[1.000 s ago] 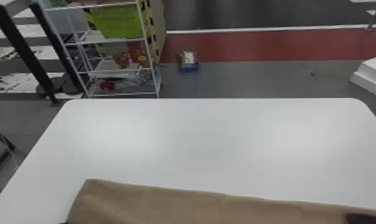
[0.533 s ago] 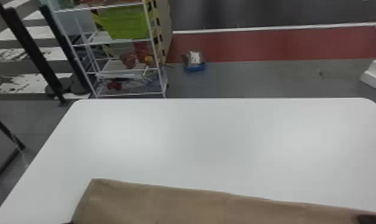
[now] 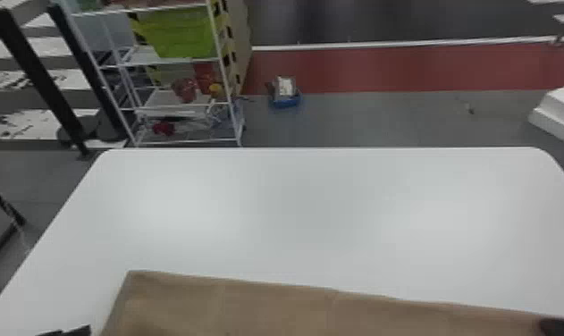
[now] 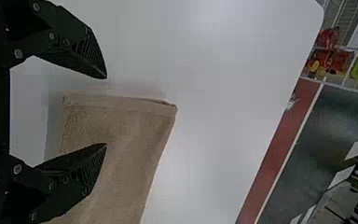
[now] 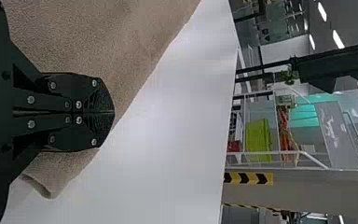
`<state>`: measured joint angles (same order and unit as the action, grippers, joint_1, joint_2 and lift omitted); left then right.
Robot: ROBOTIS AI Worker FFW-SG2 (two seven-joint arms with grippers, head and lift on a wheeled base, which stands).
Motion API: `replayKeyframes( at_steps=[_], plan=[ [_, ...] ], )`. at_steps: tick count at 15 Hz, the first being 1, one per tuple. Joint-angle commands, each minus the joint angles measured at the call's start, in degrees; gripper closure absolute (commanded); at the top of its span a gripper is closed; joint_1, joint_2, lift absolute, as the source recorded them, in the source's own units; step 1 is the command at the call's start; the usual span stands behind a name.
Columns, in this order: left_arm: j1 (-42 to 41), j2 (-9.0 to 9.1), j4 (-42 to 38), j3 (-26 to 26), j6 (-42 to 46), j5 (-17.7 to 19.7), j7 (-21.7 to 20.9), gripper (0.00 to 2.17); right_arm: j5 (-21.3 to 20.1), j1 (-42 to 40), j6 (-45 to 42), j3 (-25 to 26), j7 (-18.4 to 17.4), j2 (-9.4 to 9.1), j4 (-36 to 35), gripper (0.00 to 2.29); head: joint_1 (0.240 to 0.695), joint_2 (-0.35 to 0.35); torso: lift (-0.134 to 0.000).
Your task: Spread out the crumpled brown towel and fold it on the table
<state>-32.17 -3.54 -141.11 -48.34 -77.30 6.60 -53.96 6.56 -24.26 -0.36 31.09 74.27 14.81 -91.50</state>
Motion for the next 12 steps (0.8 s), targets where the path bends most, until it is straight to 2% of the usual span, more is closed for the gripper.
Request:
replayKeyframes(
  at_steps=[1, 2, 4, 9, 11, 12],
  plan=[
    [-0.2, 1.44, -1.1, -2.0, 0.7, 3.2, -0.9, 0.04, -1.1, 1.2, 0.3, -0.5, 0.0, 0.22, 1.2, 1.51, 0.695, 0.124, -0.124],
    [-0.8, 1.79, -1.7, -2.1, 0.7, 4.7, -1.1, 0.04, -1.6, 2.0, 0.7, -0.8, -0.5, 0.22, 1.9, 1.51, 0.695, 0.117, -0.124],
    [-1.1, 2.67, -2.4, -1.6, 0.9, 4.7, -1.1, 0.04, -3.0, 4.1, 0.7, -1.6, -1.0, 0.4, 3.9, 1.51, 0.695, 0.097, -0.124],
    [-1.1, 2.67, -2.5, -1.4, 0.9, 4.7, -1.1, 0.04, -4.0, 6.9, 2.4, -2.5, -1.0, 0.14, 4.0, 1.51, 0.695, 0.07, -0.124],
    [-1.1, 3.02, -2.7, -1.5, 0.9, 4.8, -1.1, 0.04, -3.3, 6.5, 3.5, -2.6, -0.5, -0.04, 3.3, 1.51, 0.695, 0.075, -0.124],
    [-1.2, 3.37, -2.7, -1.7, 1.2, 5.1, -1.1, 0.04, -1.5, 5.4, 3.5, -1.7, -0.1, -0.39, 1.8, 1.51, 0.695, 0.077, -0.124]
  ],
)
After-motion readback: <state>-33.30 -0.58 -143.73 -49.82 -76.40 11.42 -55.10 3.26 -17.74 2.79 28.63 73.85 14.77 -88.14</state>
